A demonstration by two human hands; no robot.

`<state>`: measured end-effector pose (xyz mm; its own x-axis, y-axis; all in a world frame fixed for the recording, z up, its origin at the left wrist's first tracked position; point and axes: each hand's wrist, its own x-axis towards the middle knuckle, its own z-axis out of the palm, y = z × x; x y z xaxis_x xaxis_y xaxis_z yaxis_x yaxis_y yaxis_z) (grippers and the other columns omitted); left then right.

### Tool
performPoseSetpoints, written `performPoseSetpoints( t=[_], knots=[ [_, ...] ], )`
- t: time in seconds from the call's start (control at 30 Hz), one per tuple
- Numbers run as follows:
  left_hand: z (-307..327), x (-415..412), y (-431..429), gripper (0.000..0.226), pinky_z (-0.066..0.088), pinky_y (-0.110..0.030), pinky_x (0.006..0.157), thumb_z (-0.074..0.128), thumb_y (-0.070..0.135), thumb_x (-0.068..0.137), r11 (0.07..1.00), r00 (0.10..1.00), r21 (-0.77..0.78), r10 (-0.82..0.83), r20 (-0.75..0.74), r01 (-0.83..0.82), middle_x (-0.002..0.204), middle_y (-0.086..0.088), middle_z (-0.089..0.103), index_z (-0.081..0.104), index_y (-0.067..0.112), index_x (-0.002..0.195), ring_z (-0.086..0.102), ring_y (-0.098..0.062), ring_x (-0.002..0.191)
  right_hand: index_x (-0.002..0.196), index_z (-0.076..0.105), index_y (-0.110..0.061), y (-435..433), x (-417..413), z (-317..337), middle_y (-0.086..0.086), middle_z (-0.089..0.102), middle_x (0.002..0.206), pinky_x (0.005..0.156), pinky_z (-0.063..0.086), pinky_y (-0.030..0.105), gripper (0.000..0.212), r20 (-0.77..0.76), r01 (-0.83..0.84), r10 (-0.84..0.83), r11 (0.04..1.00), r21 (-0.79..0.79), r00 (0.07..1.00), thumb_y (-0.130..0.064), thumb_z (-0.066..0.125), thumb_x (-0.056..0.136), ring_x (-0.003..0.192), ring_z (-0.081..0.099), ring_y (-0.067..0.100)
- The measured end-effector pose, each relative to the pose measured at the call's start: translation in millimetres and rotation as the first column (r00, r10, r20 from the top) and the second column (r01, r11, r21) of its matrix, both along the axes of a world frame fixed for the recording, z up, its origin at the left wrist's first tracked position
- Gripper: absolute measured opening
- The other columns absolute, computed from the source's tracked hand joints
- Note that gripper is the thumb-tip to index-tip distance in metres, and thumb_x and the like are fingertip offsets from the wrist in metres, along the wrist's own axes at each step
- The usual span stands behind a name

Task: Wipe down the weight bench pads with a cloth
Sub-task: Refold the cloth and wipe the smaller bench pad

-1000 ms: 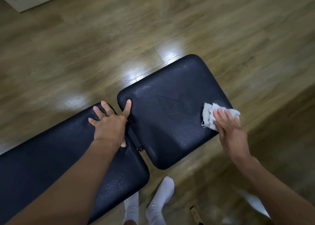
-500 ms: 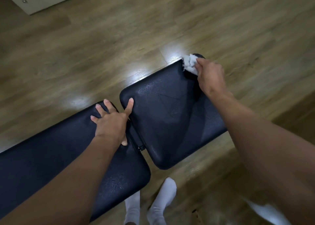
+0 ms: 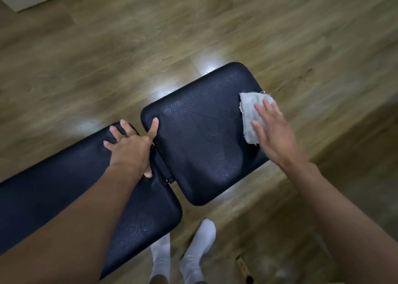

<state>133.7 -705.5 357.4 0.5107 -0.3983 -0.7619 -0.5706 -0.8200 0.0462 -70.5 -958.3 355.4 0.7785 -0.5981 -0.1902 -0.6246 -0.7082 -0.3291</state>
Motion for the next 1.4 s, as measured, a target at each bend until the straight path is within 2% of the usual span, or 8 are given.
performPoseSetpoints(
  t=[0.1, 0.23, 0.43, 0.63, 0.77, 0.93, 1.1, 1.4],
  knots=[
    [-1, -1, 1, 0.141, 0.021, -0.071, 0.106, 0.088, 0.021, 0.063, 1.000, 1.000, -0.012, -0.007, 0.015, 0.007, 0.150, -0.038, -0.015, -0.025, 0.042, 0.144, -0.006, -0.061, 0.137, 0.150, 0.019, -0.008, 5, 5, -25, 0.011, 0.015, 0.159, 0.120, 0.009, 0.042, 0.052, -0.204, -0.033, 0.026, 0.999, -0.034, 0.979, -0.027, 0.029, 0.103, 0.146, 0.009, 0.032],
    [-4, -1, 1, 0.140, 0.022, -0.071, 0.105, 0.088, 0.020, 0.063, 1.000, 1.000, -0.011, -0.014, 0.024, 0.015, 0.150, -0.039, -0.013, -0.024, 0.041, 0.145, -0.004, -0.062, 0.136, 0.149, 0.015, -0.002, 0, 46, -38, 0.017, 0.015, 0.158, 0.119, 0.009, 0.049, 0.051, -0.174, -0.028, 0.011, 0.995, -0.092, 0.985, -0.021, 0.025, 0.103, 0.145, 0.010, 0.039],
    [-5, 1, 1, 0.141, 0.023, -0.071, 0.105, 0.088, 0.020, 0.062, 1.000, 1.000, 0.005, -0.012, 0.020, 0.012, 0.150, -0.038, -0.013, -0.024, 0.043, 0.144, -0.005, -0.061, 0.137, 0.146, 0.023, -0.005, -35, 134, -43, 0.012, 0.023, 0.155, 0.108, 0.026, 0.050, 0.049, -0.170, -0.109, 0.084, 0.983, -0.145, 0.982, -0.029, 0.025, 0.103, 0.136, 0.027, 0.034],
    [-4, 0, 1, 0.141, 0.024, -0.071, 0.104, 0.088, 0.023, 0.064, 1.000, 0.999, 0.005, -0.028, 0.031, 0.028, 0.149, -0.040, -0.012, -0.026, 0.041, 0.144, -0.004, -0.062, 0.136, 0.147, 0.032, -0.015, 1, 3, -38, 0.006, 0.031, 0.154, 0.119, 0.017, 0.043, 0.045, -0.135, -0.019, 0.009, 0.997, -0.073, 0.991, -0.027, 0.031, 0.104, 0.144, 0.023, 0.028],
    [-6, -1, 2, 0.141, 0.025, -0.071, 0.103, 0.087, 0.024, 0.065, 0.999, 0.998, -0.010, -0.043, 0.044, 0.043, 0.148, -0.042, -0.012, -0.028, 0.038, 0.144, -0.004, -0.064, 0.134, 0.146, 0.034, -0.012, 28, -60, -31, 0.009, 0.035, 0.151, 0.117, 0.020, 0.048, 0.048, -0.182, -0.088, 0.072, 0.993, -0.078, 0.981, -0.030, 0.026, 0.102, 0.142, 0.025, 0.028],
    [-9, 0, 1, 0.140, 0.025, -0.073, 0.102, 0.087, 0.021, 0.066, 0.999, 0.998, 0.003, -0.052, 0.040, 0.052, 0.147, -0.043, -0.013, -0.029, 0.036, 0.144, -0.004, -0.066, 0.133, 0.148, 0.023, -0.007, 3, 51, -51, 0.015, 0.026, 0.155, 0.116, 0.020, 0.052, 0.049, -0.251, -0.159, 0.117, 0.975, -0.155, 0.961, -0.015, 0.031, 0.100, 0.141, 0.023, 0.040],
    [-9, 2, 2, 0.140, 0.022, -0.072, 0.104, 0.087, 0.020, 0.065, 1.000, 0.999, -0.006, -0.026, 0.021, 0.026, 0.148, -0.041, -0.014, -0.026, 0.040, 0.144, -0.005, -0.064, 0.135, 0.139, 0.030, -0.003, -22, 150, -52, 0.015, 0.036, 0.143, 0.099, 0.033, 0.050, 0.039, -0.206, -0.192, 0.142, 0.951, -0.244, 0.968, -0.015, 0.026, 0.102, 0.121, 0.038, 0.038],
    [-9, 0, 5, 0.140, 0.023, -0.073, 0.103, 0.087, 0.022, 0.065, 0.999, 0.999, -0.036, -0.029, 0.035, 0.030, 0.148, -0.042, -0.013, -0.027, 0.039, 0.145, -0.004, -0.065, 0.134, 0.146, 0.029, -0.011, 63, -65, -33, 0.012, 0.041, 0.148, 0.118, 0.018, 0.042, 0.048, -0.288, -0.341, 0.298, 0.933, -0.112, 0.910, -0.024, 0.026, 0.100, 0.139, 0.033, 0.028]
  ],
)
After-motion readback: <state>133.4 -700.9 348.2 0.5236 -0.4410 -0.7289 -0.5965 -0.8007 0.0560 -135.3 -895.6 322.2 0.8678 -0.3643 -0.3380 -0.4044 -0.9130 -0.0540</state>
